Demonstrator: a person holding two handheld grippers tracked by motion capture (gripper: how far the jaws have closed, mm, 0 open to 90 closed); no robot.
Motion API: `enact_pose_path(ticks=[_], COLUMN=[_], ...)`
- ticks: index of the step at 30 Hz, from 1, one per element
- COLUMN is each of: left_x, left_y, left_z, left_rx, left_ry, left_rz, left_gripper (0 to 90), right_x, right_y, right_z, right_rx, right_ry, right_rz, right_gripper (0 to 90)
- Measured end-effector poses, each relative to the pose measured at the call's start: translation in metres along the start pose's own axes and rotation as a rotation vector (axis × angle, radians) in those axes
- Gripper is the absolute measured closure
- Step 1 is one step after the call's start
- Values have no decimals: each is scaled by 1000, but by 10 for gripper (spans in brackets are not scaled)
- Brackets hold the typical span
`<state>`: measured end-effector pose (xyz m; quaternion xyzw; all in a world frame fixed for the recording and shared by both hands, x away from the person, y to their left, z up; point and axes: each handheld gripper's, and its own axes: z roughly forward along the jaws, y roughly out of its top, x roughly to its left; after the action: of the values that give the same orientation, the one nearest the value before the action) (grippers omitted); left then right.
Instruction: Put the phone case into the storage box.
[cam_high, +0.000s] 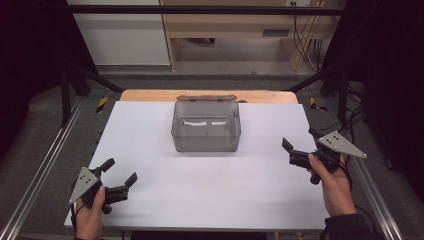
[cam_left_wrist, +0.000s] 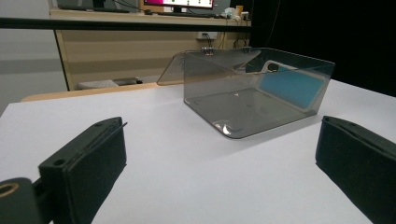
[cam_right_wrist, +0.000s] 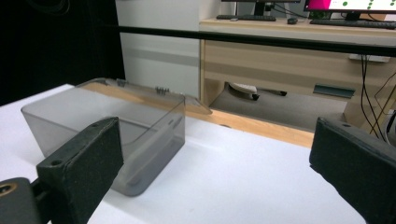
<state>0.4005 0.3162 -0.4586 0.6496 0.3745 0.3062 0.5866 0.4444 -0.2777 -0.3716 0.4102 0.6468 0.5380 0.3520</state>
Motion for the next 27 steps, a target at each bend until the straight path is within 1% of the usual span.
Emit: enact_pose_path(ticks=[2,5,12,16,22,27], left_x=[0,0,0,0,0,0], left_y=[0,0,0,0,0,0], left_z=[0,0,0,0,0,0], left_rx=[0,-1,-3,-4,-2,-2], left_ry=[-1,-1,-2,-1,-2,-1], left_rz=[1,1,0,0,3,3], left_gripper=[16,16,16,16,16,16], right_x=[1,1,3,1,-2,-2], right_y=[-5,-11,-27,-35,-43,-47], right_z=[1,2,0,-4,-10,-15], right_rx=[7,17,29,35,42,42], right_ry=[10,11,6,-2,-12,-10], right_rz=[0,0,29,43,60,65], right_gripper=[32,32,32,34,36,36])
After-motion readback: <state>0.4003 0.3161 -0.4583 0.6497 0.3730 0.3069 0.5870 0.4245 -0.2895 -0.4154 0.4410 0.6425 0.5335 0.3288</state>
